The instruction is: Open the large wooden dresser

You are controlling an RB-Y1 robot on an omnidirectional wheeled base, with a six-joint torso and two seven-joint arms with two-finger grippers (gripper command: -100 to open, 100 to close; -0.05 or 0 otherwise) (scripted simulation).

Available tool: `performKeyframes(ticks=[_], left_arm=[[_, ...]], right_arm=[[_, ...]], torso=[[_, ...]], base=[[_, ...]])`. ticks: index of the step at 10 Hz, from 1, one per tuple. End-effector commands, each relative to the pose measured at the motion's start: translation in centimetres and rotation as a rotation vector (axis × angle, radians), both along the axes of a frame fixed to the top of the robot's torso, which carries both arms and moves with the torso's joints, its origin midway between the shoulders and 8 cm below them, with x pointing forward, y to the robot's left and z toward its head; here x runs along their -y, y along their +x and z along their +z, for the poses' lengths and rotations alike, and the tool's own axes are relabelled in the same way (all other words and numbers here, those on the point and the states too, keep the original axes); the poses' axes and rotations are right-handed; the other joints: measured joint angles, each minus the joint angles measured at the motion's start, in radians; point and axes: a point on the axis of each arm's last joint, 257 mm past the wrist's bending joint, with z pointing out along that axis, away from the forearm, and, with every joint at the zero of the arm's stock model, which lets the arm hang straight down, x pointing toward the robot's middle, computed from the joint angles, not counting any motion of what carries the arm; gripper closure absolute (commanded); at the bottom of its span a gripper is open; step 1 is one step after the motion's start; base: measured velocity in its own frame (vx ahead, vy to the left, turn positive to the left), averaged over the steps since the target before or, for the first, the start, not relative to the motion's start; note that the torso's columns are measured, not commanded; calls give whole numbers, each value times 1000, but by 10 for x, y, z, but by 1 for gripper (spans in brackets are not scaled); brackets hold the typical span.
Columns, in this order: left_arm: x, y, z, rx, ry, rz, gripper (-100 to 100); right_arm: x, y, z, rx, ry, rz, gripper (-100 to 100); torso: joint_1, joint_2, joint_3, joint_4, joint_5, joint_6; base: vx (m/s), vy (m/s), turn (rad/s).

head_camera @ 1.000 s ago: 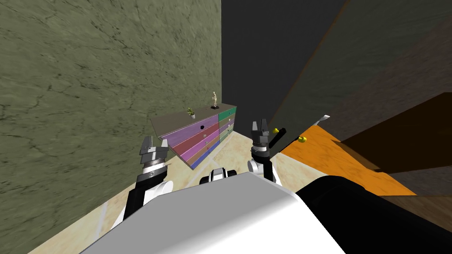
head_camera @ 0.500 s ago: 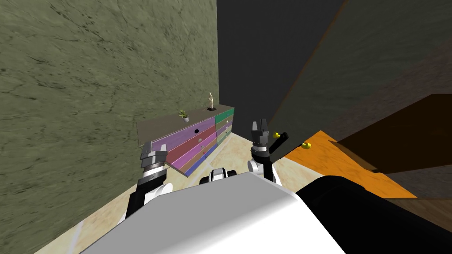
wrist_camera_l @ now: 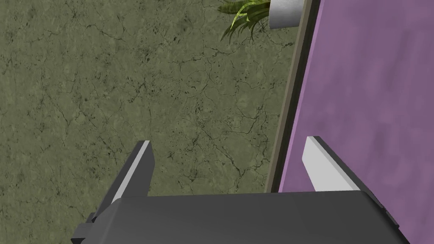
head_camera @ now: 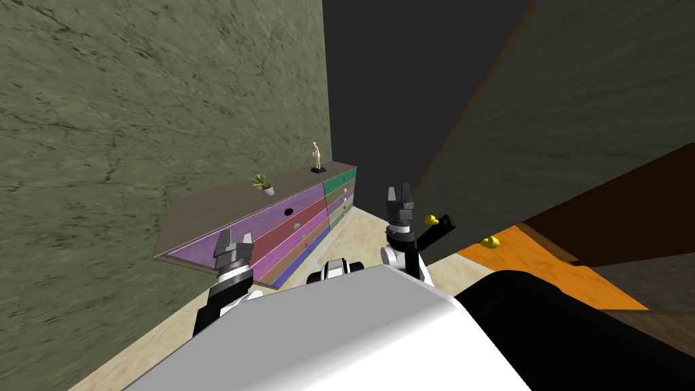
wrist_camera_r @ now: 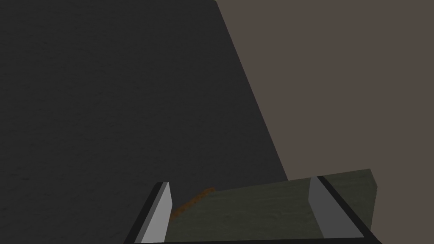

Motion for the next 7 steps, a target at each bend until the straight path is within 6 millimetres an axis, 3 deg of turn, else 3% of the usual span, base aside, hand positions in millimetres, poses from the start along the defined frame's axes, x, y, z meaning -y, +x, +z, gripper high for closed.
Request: performKeyframes(ticks=[1,5,7], left_arm=[[-18,-9,-24,-42,-19,45,-100],[-43,-26,-62,-106,-51,116,-100],[-49,-32,-72,-122,-61,135,-100]], right_arm=[[0,0,0,0,0,0,0],[0,0,0,0,0,0,0],[0,0,0,0,0,0,0]], torso=[[0,1,0,0,0,0],[0,2,1,1,0,0],[1,4,2,1,0,0]], base=[[192,-102,-53],[171,-84,-54],[107,-52,-18]])
